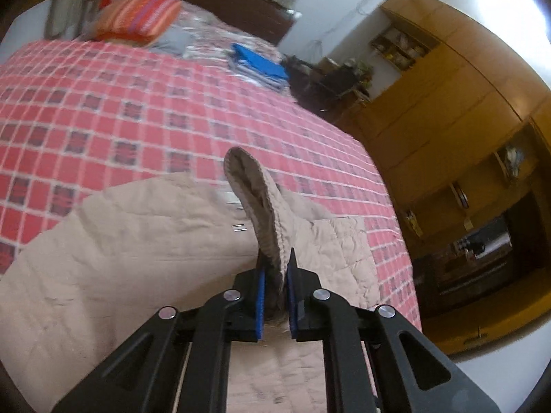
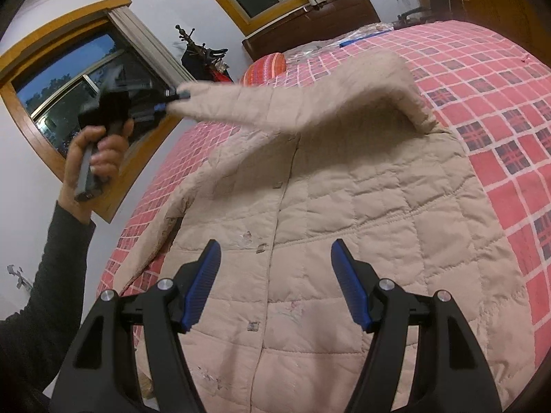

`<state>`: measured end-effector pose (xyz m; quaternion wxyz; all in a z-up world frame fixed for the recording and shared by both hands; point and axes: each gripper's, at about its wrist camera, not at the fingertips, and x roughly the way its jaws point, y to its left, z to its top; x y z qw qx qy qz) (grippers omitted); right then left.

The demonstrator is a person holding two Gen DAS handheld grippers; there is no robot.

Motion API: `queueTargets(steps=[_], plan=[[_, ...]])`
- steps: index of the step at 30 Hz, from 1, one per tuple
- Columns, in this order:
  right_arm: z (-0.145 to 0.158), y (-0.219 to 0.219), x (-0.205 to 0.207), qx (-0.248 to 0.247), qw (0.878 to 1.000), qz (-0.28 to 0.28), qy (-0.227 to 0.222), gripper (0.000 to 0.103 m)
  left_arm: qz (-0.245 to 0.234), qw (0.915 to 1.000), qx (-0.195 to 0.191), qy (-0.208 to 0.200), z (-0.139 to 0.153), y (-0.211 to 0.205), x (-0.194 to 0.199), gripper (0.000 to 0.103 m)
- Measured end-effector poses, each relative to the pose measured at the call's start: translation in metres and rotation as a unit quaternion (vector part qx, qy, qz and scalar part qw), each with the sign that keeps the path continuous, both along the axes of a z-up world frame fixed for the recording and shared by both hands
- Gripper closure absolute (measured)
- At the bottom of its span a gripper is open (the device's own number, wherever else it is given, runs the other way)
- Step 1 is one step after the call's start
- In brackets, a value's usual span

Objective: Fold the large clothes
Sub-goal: 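Grasp the other sleeve cuff with the left gripper and fold it across the body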

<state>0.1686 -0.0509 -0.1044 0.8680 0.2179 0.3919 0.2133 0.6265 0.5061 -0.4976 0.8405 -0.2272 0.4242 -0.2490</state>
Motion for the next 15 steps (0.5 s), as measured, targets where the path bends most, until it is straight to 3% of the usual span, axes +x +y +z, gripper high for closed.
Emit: queueTargets(steps=[9,12,15], plan=[[-0.008,0.008,0.009,0.001,1.0,0.008,0.012,0.036,0.05,0.9954,0.002,0.082,-0.092,0.055,0.014,0.093],[-0.01,0.011,0.014,0.001,1.0,0.011,0.017,0.036,0.055,0.9922,0.021,0.11,-0.12,0.058,0.016,0.093],[-0.006,0.013,0.014,-0.001,1.0,0.015,0.012,0.035,0.093,0.9878,0.044,0.117,-0.124,0.065,0.013,0.083]])
